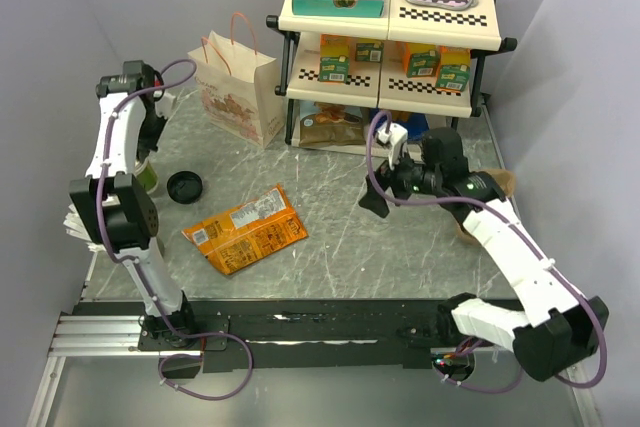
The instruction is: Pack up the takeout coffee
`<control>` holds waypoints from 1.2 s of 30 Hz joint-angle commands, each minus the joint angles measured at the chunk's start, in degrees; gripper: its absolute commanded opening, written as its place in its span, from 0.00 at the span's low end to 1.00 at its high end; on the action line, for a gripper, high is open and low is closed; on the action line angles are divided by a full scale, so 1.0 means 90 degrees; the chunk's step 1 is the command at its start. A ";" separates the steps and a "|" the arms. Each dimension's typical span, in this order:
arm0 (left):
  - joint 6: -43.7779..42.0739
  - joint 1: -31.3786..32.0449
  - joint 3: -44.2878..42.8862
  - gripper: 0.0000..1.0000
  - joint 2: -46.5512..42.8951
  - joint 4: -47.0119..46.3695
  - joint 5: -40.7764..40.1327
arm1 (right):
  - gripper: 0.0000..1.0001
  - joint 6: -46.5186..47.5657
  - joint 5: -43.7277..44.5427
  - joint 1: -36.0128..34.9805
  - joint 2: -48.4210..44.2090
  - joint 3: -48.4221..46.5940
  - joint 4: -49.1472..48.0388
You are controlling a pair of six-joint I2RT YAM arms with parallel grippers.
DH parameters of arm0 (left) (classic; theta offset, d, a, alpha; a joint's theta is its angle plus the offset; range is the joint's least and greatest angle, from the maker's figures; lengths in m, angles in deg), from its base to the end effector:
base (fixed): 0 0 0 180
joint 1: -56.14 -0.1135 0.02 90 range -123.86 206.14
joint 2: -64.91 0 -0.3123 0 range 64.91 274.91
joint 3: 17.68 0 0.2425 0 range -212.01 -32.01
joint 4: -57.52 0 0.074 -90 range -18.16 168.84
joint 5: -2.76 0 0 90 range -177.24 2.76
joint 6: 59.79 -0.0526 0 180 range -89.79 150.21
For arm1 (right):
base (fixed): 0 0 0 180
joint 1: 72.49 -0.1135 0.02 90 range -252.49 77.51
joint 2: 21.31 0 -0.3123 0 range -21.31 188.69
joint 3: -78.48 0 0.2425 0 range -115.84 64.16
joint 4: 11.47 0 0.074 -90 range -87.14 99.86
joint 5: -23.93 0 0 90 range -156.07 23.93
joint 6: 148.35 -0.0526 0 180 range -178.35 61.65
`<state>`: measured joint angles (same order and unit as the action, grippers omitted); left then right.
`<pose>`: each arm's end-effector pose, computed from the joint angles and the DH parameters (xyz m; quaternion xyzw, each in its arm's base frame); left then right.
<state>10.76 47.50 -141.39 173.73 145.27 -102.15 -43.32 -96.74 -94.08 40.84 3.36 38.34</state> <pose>0.3854 0.0723 0.3521 0.0731 0.9779 0.1603 0.1122 0.1815 0.1007 0.3726 -0.3833 0.7816 0.2608 0.4173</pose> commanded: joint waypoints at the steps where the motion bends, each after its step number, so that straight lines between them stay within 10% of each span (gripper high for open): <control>1: -0.0144 0.0315 -0.1184 0.01 -0.0012 0.0180 -0.0258 | 0.97 -0.0721 -0.0458 -0.0063 0.0408 -0.0714 -0.0640; 12: -0.0398 0.2121 -0.1938 0.01 0.0574 0.0005 0.0534 | 1.00 -0.3171 0.0331 -0.0512 0.2350 -0.2374 -0.1881; 21: -0.0145 0.2230 -0.1792 0.01 0.0829 -0.0414 0.1305 | 0.99 -0.4774 0.0517 -0.1096 0.3748 -0.2297 -0.4477; 36: 0.0754 0.2103 -0.1431 0.01 0.0957 -0.0229 0.2262 | 0.94 -0.5957 0.1777 -0.1772 0.6384 -0.4338 -0.5115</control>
<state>14.15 67.26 -155.29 184.57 143.17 -85.67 -93.57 -84.07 -109.70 96.14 -29.07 -3.49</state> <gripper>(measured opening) 0.051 0.938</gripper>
